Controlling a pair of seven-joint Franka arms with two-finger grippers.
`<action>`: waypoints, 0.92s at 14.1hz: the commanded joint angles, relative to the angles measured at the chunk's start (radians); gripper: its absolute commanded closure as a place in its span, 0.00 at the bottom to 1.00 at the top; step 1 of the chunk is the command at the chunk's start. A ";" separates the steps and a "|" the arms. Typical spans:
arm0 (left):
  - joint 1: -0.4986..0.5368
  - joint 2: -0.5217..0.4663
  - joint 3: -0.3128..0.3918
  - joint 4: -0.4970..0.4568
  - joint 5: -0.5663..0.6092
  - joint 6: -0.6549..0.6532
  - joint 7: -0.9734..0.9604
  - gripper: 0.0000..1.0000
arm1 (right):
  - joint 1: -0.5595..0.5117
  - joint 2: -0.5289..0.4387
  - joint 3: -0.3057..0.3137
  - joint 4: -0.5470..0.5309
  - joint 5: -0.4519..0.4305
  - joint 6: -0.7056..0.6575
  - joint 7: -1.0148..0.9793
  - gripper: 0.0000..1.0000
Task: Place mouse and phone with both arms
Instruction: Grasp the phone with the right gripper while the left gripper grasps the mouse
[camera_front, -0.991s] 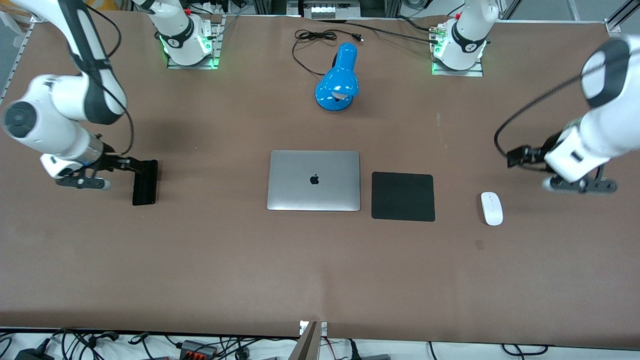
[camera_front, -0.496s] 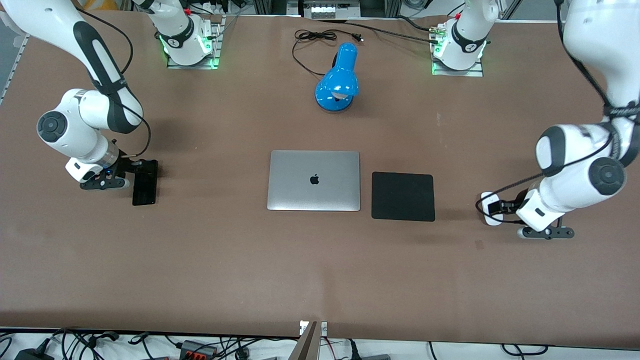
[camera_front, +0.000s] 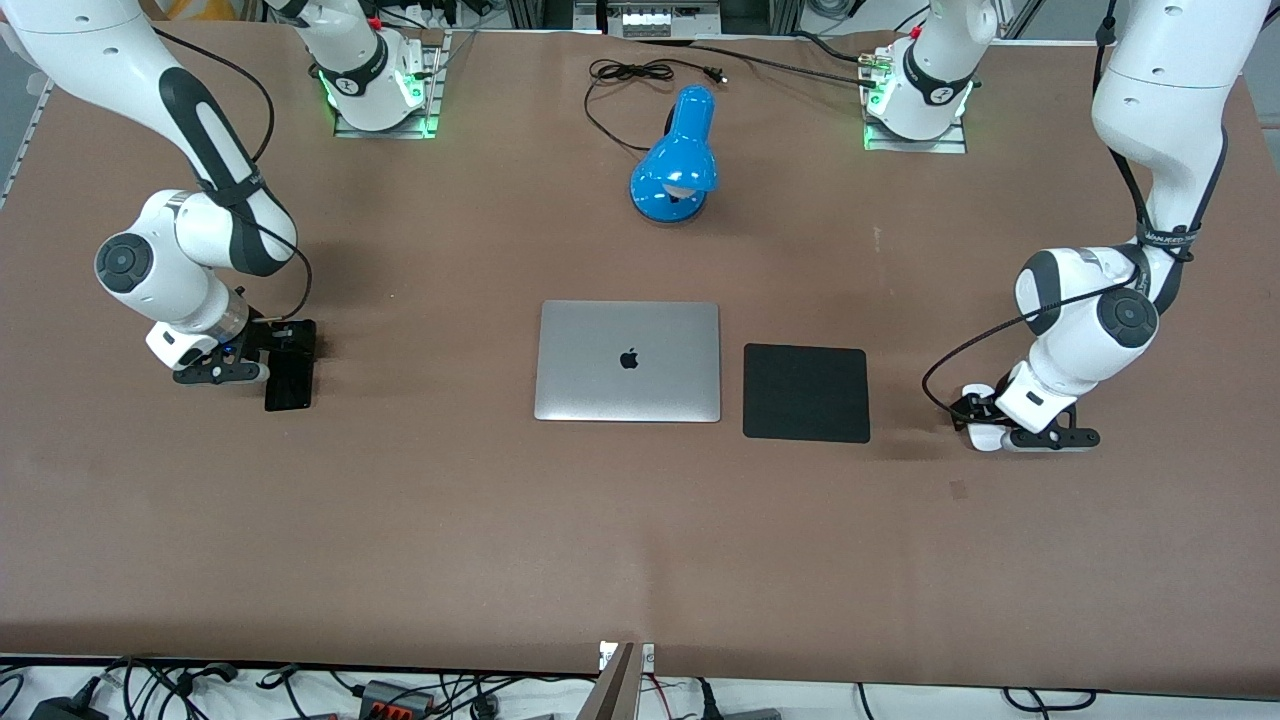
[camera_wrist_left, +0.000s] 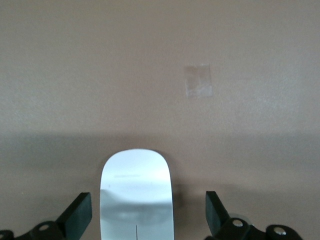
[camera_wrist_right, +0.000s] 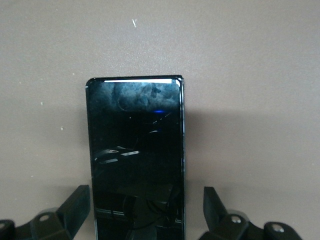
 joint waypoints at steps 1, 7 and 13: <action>0.006 -0.005 -0.003 -0.028 0.019 0.010 0.040 0.00 | -0.011 0.013 0.005 -0.006 0.003 0.022 -0.023 0.00; 0.023 -0.002 -0.003 -0.019 0.019 0.001 0.031 0.60 | -0.008 0.032 0.005 -0.006 -0.002 0.030 -0.031 0.01; 0.021 -0.023 -0.005 -0.014 0.019 -0.004 0.034 0.67 | -0.008 0.023 0.005 -0.001 0.000 0.022 -0.054 0.97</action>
